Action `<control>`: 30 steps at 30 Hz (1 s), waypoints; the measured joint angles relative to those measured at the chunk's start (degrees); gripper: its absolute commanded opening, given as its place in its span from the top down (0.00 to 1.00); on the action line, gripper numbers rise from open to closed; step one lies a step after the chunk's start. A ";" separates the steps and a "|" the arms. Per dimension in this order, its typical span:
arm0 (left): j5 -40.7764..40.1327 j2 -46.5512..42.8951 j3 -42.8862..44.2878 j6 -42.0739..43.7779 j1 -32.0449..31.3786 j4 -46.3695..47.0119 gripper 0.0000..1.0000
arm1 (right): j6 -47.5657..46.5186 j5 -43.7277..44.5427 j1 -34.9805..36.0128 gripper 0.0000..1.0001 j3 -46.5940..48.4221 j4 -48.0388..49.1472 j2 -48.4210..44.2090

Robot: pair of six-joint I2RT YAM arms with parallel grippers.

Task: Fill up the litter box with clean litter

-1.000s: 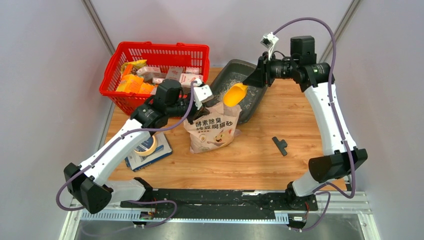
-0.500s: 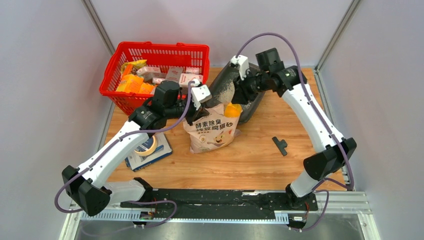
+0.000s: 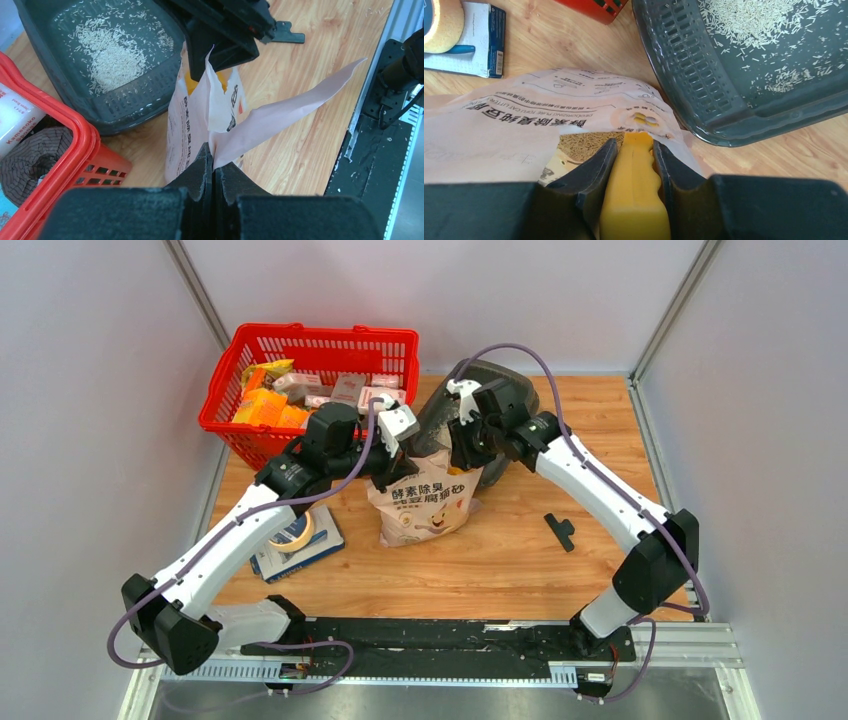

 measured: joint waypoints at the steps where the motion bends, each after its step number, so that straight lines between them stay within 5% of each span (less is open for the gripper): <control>1: 0.00 -0.09 0.00 -0.26 0.00 -0.02 1.00 | 0.61 0.48 0.11 1.00 -0.98 0.81 -0.11; 14: -0.24 -0.15 -0.11 -2.25 0.00 0.31 1.00 | 7.26 1.75 0.98 1.00 -18.01 20.81 -6.36; 30: 0.20 1.84 0.44 -2.86 0.22 1.14 1.00 | 19.78 -19.32 -6.12 1.00 -12.63 26.58 5.49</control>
